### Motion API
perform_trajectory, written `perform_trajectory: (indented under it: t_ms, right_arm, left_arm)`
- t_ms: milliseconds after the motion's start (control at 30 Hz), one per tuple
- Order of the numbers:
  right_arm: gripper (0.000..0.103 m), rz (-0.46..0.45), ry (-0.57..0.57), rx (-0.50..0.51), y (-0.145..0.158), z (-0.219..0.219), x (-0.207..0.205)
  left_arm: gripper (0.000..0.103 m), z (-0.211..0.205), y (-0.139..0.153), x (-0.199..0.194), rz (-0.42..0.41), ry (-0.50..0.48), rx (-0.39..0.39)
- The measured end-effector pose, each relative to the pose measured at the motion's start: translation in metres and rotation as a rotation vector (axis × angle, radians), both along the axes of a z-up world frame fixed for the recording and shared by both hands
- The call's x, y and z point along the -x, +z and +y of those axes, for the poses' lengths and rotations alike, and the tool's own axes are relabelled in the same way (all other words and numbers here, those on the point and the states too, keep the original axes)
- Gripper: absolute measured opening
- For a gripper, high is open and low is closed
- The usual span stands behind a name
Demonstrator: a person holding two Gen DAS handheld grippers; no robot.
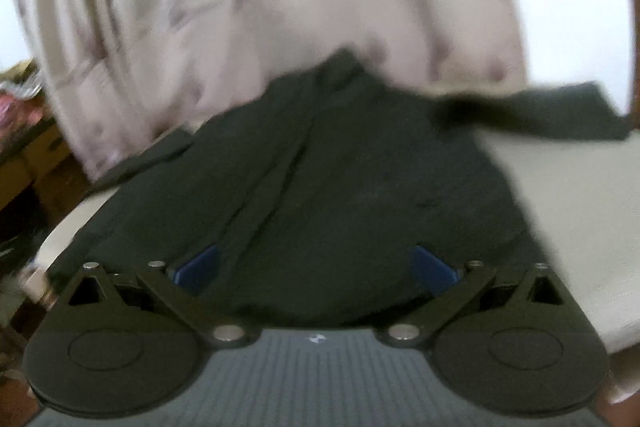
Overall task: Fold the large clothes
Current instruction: 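Grasp a jacket sleeve with the right gripper and lift it up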
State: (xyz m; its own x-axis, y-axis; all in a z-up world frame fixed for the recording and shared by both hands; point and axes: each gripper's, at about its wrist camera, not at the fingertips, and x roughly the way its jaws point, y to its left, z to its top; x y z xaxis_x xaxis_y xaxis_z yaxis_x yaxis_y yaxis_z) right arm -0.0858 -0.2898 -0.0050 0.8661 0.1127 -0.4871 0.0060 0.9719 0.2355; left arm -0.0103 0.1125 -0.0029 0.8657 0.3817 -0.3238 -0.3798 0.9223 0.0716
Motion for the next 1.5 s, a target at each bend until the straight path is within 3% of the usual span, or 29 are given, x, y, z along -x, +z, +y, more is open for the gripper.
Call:
perform_trajectory:
  t_ms: [167, 267, 467, 600, 733, 900, 933, 967, 1000, 1100, 1300, 1500]
  right_arm:
    - [0.103, -0.025, -0.162, 0.011, -0.006, -0.087, -0.029]
    - [0.103, 0.029, -0.266, -0.027, -0.019, -0.151, -0.058]
    - [0.103, 0.100, -0.356, -0.222, -0.041, -0.246, -0.133]
    - [0.103, 0.117, -0.389, -0.394, -0.043, -0.264, -0.188]
    - [0.103, 0.142, -0.408, -0.498, -0.040, -0.254, -0.242]
    - [0.102, 0.215, -0.414, -0.604, -0.058, -0.235, -0.301]
    - [0.096, 0.213, -0.414, -0.619, -0.063, -0.232, -0.308]
    - [0.069, 0.212, -0.428, -0.632, -0.069, -0.230, -0.315]
    - [0.034, 0.221, -0.437, -0.642, -0.074, -0.232, -0.321]
    - [0.017, 0.217, -0.486, -0.725, -0.094, -0.246, -0.328]
    - [0.013, 0.161, -0.529, -0.678, -0.099, -0.280, -0.303]
    - [0.012, 0.117, -0.621, -0.692, -0.111, -0.322, -0.259]
  left_arm:
    - [0.103, -0.019, 0.006, -0.048, 0.021, -0.047, 0.023]
    - [0.103, -0.031, 0.007, -0.079, 0.030, -0.054, 0.007]
    - [0.103, -0.053, 0.003, -0.149, 0.079, -0.061, -0.029]
    - [0.103, -0.062, -0.002, -0.193, 0.107, -0.040, -0.002]
    - [0.103, -0.069, -0.013, -0.222, 0.126, -0.018, -0.031]
    - [0.103, -0.071, -0.033, -0.239, 0.143, -0.018, -0.086]
    - [0.103, -0.072, -0.038, -0.240, 0.148, -0.019, -0.107]
    - [0.103, -0.072, -0.043, -0.242, 0.155, -0.021, -0.122]
    - [0.103, -0.073, -0.045, -0.244, 0.162, -0.026, -0.129]
    - [0.103, -0.075, -0.055, -0.246, 0.181, -0.044, -0.148]
    - [0.103, -0.101, -0.065, -0.246, 0.183, -0.113, -0.180]
    - [0.103, -0.148, -0.071, -0.241, 0.165, -0.216, -0.216]
